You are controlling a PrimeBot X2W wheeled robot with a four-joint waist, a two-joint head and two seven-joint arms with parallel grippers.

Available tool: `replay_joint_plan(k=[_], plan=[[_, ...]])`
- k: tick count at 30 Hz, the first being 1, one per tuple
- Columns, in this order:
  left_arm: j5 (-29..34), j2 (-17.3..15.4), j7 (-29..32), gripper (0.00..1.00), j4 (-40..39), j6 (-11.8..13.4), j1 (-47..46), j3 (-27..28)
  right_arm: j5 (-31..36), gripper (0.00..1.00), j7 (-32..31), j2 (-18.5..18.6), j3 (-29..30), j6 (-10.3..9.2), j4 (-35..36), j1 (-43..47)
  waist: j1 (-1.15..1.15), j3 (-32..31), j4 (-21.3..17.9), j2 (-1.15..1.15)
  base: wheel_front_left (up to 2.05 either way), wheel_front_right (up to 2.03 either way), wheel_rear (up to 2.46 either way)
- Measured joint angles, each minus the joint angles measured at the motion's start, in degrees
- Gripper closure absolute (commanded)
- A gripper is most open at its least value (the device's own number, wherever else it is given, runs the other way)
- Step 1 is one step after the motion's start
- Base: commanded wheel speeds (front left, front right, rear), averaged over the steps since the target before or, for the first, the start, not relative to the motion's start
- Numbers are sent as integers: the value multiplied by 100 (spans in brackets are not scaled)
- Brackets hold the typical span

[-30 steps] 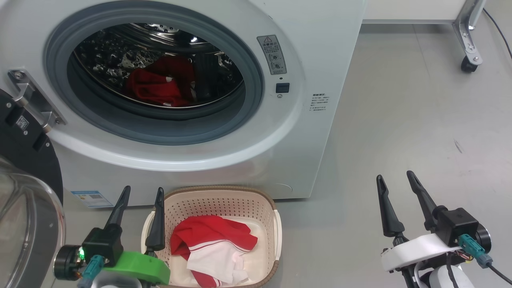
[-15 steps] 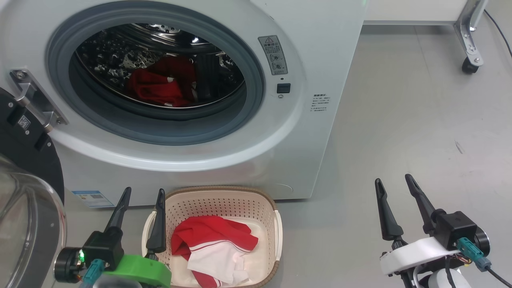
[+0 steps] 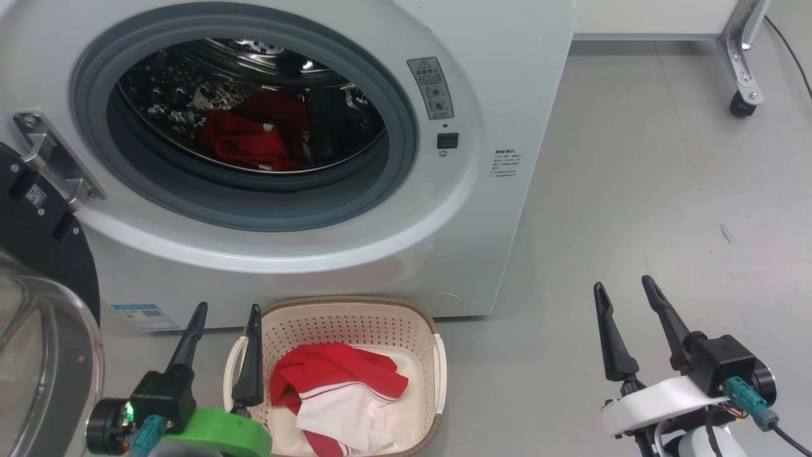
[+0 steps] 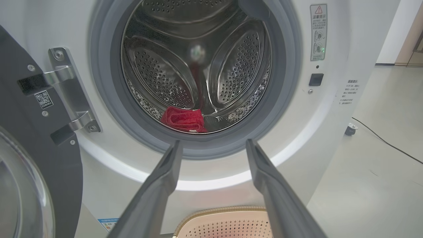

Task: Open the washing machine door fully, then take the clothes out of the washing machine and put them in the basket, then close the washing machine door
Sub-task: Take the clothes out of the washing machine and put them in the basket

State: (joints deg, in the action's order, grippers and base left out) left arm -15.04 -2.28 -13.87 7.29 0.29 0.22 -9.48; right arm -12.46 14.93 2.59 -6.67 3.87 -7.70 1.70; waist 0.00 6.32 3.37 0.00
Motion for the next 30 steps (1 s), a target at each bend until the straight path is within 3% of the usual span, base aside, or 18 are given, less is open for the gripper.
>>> replay_joint_plan(k=[11,30], plan=[[-196,-7,178,0,294,-20,-109,22,1,0,0,-9,-177,1,86,-7,0,137,-180,0,0,0,0],[-724,-87,1118,0,1673,-258,-1952,245,-87,0,0,-7,-497,18,255,-385,0,873,-909,0,0,0,0]])
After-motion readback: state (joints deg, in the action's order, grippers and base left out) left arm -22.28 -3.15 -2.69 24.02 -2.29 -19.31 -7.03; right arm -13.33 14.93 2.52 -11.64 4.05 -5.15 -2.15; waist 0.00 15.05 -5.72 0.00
